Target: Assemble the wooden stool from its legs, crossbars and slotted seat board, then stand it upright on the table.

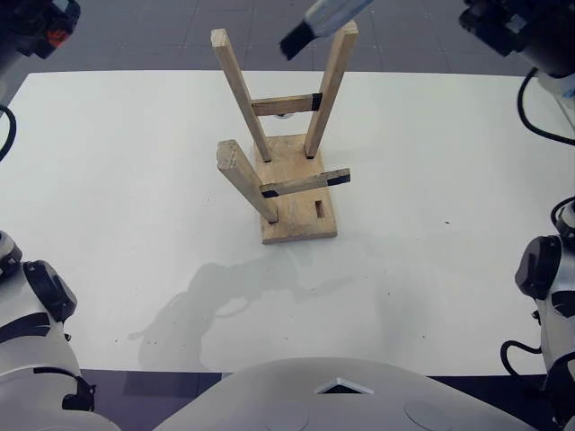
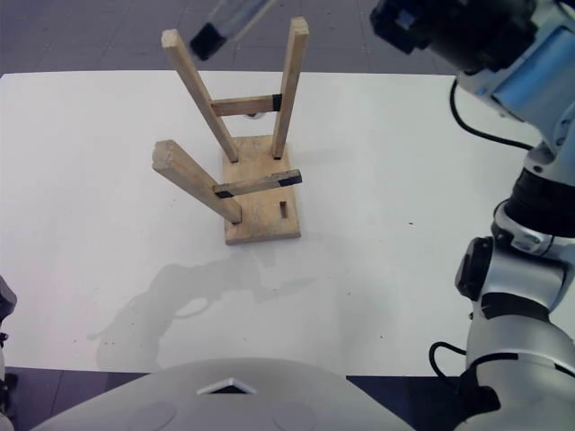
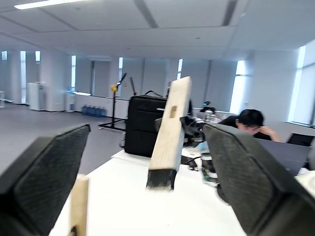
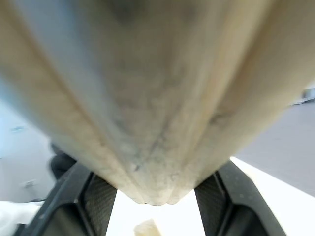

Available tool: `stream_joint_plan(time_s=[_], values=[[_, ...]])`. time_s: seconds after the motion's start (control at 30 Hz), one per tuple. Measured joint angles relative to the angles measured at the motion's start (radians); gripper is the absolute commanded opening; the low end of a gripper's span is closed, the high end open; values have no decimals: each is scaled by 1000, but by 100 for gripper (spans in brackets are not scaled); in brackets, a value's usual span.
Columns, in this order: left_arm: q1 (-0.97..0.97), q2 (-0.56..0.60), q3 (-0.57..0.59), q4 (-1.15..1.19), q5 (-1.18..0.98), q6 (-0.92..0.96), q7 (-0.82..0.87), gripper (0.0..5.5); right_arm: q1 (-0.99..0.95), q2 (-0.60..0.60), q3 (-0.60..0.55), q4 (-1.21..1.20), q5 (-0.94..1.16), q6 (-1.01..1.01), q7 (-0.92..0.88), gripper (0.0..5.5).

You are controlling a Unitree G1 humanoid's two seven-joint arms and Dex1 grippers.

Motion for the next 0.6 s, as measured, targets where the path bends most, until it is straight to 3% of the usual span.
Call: stream_joint_plan(time_s=[0.1, 0.23, 0.37, 0.47, 0.6], values=[[92, 2, -92, 27, 273, -118, 39, 540, 96, -49, -17, -10, -131, -26, 43, 203], [239, -23, -313, 84, 656, -303, 109, 540, 242, -84, 0, -51, -314, -93, 149, 203], [373, -191, -487, 226, 952, -428, 276, 540, 377, -97, 130, -63, -591, -260, 321, 203], [391, -281, -517, 257, 1026, -437, 329, 540, 453, -58, 241, -49, -739, -357, 428, 203], [340, -358, -517, 281, 1074, -451, 341, 540, 468, -17, 294, -34, -837, -432, 498, 203]])
